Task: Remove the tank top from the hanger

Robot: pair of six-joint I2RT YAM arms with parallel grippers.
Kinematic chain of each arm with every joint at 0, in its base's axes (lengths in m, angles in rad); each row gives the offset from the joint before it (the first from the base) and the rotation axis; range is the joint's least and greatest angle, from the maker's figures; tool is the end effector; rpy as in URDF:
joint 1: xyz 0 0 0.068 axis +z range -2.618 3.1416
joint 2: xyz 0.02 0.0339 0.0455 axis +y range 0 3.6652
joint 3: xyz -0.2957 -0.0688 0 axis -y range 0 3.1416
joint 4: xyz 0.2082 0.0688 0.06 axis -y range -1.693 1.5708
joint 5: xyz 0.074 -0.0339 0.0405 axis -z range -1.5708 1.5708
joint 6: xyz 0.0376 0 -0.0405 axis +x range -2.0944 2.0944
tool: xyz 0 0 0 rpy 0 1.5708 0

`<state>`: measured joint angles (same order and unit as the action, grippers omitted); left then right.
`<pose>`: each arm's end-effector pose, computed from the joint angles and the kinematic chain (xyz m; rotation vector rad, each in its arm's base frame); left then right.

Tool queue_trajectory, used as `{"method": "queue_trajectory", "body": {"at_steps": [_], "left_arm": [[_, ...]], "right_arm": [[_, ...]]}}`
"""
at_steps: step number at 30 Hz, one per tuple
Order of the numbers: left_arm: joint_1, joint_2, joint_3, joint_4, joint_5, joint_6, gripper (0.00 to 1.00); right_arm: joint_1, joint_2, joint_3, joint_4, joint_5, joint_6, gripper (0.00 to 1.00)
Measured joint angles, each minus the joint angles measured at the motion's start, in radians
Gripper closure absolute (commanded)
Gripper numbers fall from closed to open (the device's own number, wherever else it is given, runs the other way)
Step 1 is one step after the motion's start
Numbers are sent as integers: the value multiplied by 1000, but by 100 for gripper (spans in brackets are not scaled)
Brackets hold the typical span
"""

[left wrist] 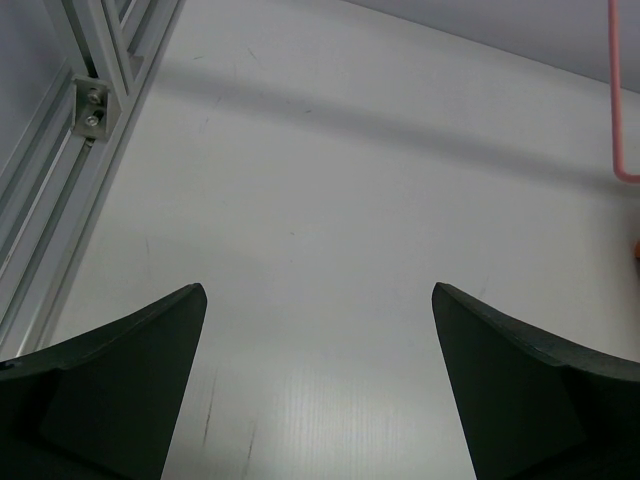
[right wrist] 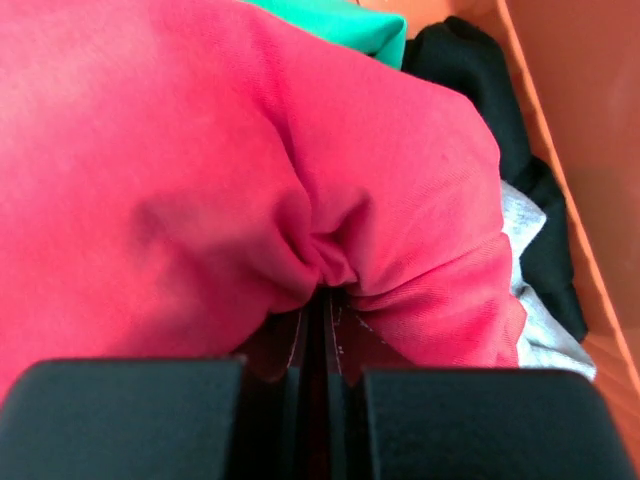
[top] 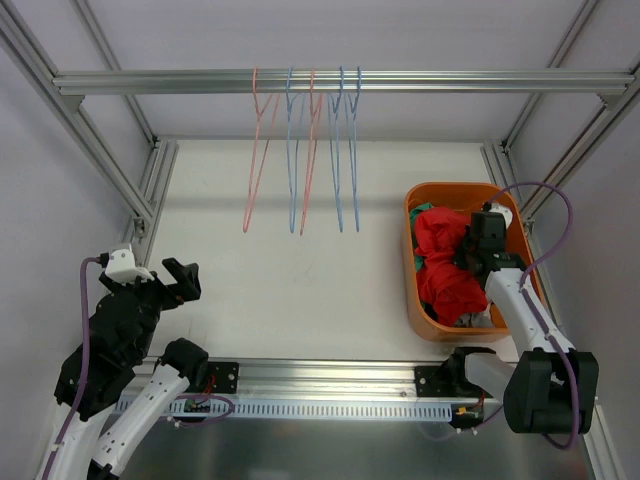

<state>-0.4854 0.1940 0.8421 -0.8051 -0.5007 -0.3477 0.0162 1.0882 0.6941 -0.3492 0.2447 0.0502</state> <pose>-0.0223 0.0322 0.3273 -0.2494 1.6937 -0.1869 0.1795 -0.0062 0.2761 0.1630 2.2938 -0.2487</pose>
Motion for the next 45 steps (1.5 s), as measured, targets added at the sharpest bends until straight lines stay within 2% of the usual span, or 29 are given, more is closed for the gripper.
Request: {"method": "queue_trajectory", "body": {"at_steps": [2,5,6,8,9,11,14,15,18,21,27,33,45], "left_arm": [[0,-2,0,0,1,0,1],[0,-5,0,0,0,0,1],[0,-5,0,0,0,0,1],[0,3,0,0,-6,-1,1],[0,11,0,2,-10,-2,1],[3,53,1,5,-18,-2,1],[57,163,5,11,-17,-3,1],[93,200,6,13,-6,-2,1],[202,278,6,14,23,-3,1],[238,301,6,14,28,-3,1],[238,273,43,12,69,29,1],[238,190,107,4,141,79,1],[238,25,157,-47,172,121,1]], "right_arm": [[0,-2,-11,24,0,10,97],[0,-51,-29,30,0,25,79],[0,-74,-33,25,0,31,63],[0,-115,-31,14,-5,39,48],[0,-131,-26,4,-8,39,37],[0,-145,2,-34,-13,29,33],[0,-153,80,-111,-14,8,19],[0,-160,101,-126,-15,1,1],[0,-209,180,-190,-25,-40,0],[0,-283,262,-252,-49,-84,1],[58,-444,391,-362,-119,-150,1],[87,-545,560,-585,-143,-219,1],[166,-830,593,-821,-59,-242,1]]}}
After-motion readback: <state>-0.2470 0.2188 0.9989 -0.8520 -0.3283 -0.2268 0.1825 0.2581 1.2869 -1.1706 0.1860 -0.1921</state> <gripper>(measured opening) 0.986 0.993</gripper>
